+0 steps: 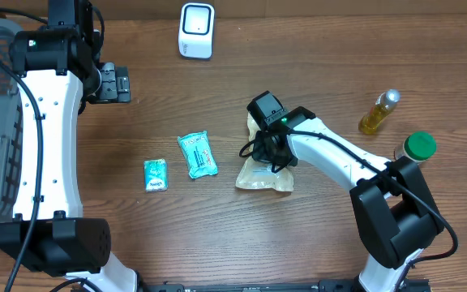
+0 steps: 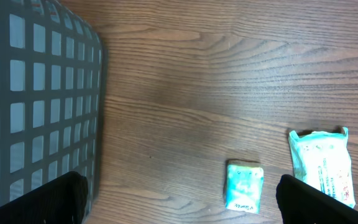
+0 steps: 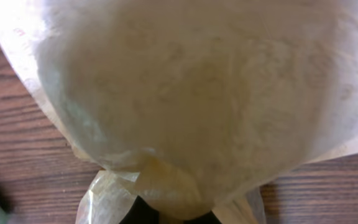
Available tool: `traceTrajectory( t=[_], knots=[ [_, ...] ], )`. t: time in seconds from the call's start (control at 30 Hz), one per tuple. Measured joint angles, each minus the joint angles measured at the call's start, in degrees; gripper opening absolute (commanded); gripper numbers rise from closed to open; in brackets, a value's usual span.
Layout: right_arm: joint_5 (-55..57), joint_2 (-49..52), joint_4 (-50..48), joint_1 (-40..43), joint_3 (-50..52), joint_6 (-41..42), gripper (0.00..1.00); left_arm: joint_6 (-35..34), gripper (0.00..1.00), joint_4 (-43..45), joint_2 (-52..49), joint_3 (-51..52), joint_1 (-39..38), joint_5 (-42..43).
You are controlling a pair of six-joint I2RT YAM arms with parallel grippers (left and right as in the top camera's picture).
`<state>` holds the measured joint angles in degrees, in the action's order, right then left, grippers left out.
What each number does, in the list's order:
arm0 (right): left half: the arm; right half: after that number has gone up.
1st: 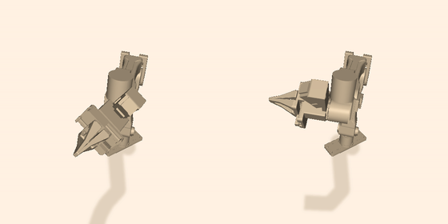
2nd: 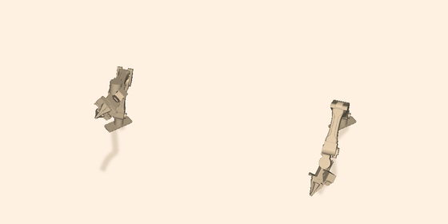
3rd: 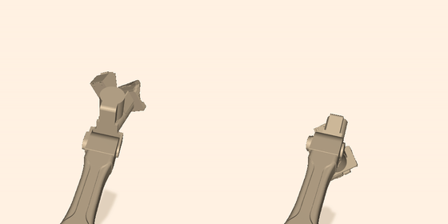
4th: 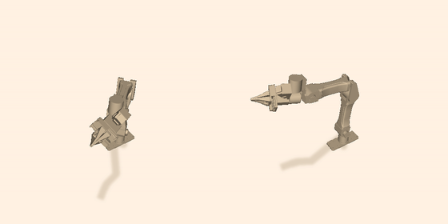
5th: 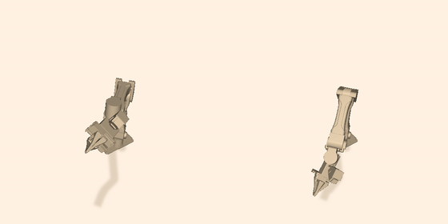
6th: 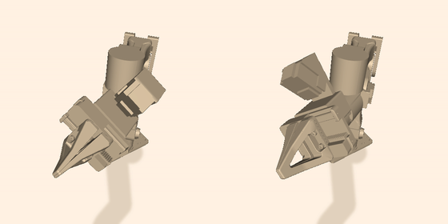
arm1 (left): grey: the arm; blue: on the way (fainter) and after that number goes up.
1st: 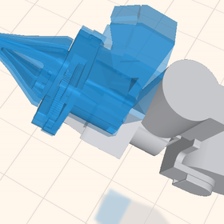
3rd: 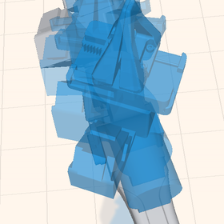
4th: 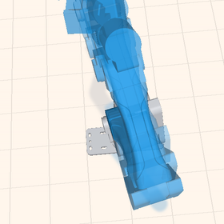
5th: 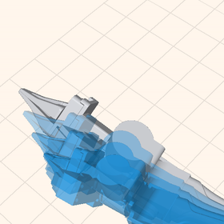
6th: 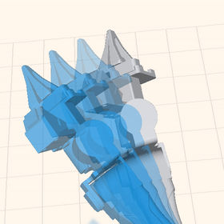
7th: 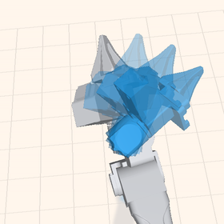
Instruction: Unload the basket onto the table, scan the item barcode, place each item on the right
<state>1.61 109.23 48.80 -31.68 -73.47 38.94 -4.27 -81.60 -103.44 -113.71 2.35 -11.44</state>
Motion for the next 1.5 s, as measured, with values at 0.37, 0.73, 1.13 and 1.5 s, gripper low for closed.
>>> traceTrajectory(
  t=[0.37, 0.73, 1.13, 1.5],
  knots=[
    [-28.2, -2.7, 4.5, 9.0, -3.8, -13.0, 0.04, 0.0, 0.99, 0.0, 0.0, 0.0, 0.0, 0.0],
    [-78.7, -9.7, 10.1, 19.3, -5.0, -36.7, 0.04, 0.0, 1.0, 0.0, 0.0, 0.0, 0.0, 0.0],
    [-88.4, -9.7, 10.4, 19.6, -5.0, -40.9, 0.04, 0.0, 1.0, 0.0, 0.0, 0.0, 0.0, 0.0],
    [-88.5, -9.7, 10.3, 19.6, -5.0, -42.1, 0.04, 0.0, 1.0, 0.0, 0.0, 0.0, 0.0, 0.0]
  ],
)
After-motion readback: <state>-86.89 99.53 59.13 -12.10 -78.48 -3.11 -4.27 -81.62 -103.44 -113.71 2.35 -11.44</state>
